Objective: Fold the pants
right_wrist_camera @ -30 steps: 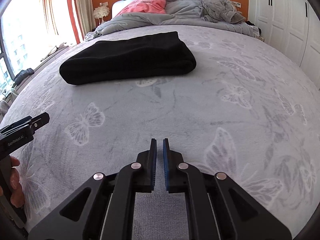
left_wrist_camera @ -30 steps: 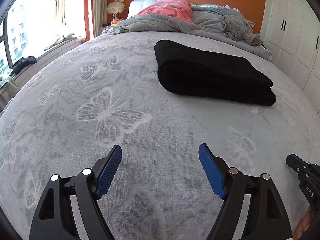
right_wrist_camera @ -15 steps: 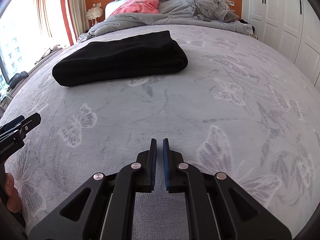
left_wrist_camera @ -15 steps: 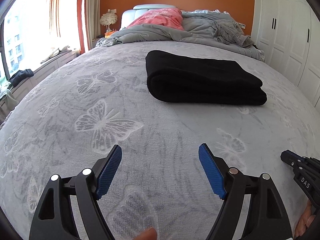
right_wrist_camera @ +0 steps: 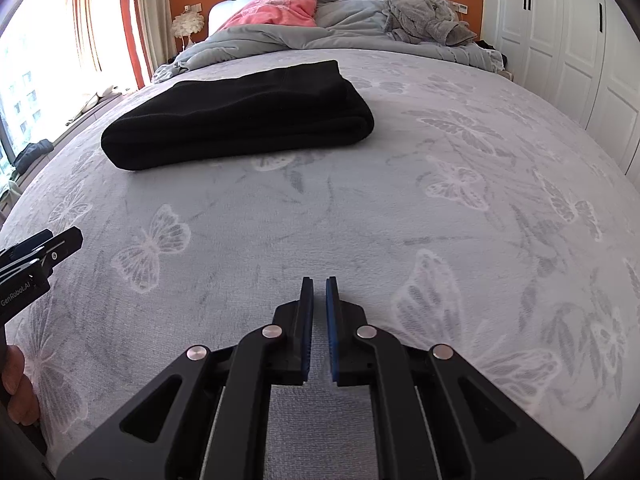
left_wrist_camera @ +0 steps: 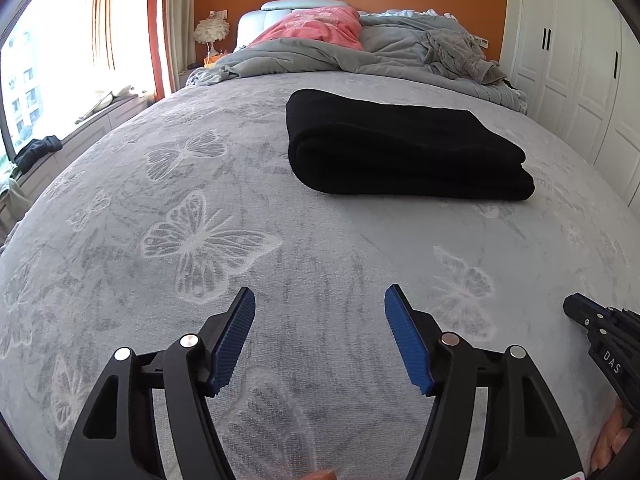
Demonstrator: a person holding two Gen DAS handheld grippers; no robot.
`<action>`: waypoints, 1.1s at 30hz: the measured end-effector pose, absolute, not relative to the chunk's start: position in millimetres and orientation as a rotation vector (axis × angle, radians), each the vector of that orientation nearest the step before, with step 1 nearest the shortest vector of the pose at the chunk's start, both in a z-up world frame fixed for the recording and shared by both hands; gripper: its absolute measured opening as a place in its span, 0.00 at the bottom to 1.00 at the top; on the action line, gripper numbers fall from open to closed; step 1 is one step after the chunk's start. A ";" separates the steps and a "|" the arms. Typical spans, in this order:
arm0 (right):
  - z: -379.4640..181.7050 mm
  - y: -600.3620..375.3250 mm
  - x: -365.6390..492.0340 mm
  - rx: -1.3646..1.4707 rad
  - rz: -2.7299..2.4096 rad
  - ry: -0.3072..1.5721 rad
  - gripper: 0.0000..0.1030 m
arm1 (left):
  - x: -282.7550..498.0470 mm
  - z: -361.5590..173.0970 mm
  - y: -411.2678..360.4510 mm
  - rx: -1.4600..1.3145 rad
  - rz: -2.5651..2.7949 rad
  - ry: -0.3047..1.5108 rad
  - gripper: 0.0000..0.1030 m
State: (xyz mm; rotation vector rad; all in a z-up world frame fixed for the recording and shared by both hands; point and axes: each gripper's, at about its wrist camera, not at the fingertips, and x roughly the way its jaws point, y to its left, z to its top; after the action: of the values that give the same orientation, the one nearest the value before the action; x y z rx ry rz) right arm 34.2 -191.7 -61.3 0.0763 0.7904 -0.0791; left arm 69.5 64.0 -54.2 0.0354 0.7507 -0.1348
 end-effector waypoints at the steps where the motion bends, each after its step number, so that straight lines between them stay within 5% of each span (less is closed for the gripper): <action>1: -61.2 -191.6 34.2 0.076 -0.080 0.790 0.07 | 68.9 -54.1 63.4 0.039 -0.134 0.749 0.63; 33: -58.8 -190.2 30.0 0.075 -0.107 0.785 0.07 | 68.1 -53.3 60.4 0.076 -0.141 0.737 0.63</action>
State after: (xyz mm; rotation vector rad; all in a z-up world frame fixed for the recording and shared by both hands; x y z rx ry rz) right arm 30.0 -190.2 -58.8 0.0752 0.7847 -0.1065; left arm 68.1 60.4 -53.3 0.0758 0.7368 -0.1413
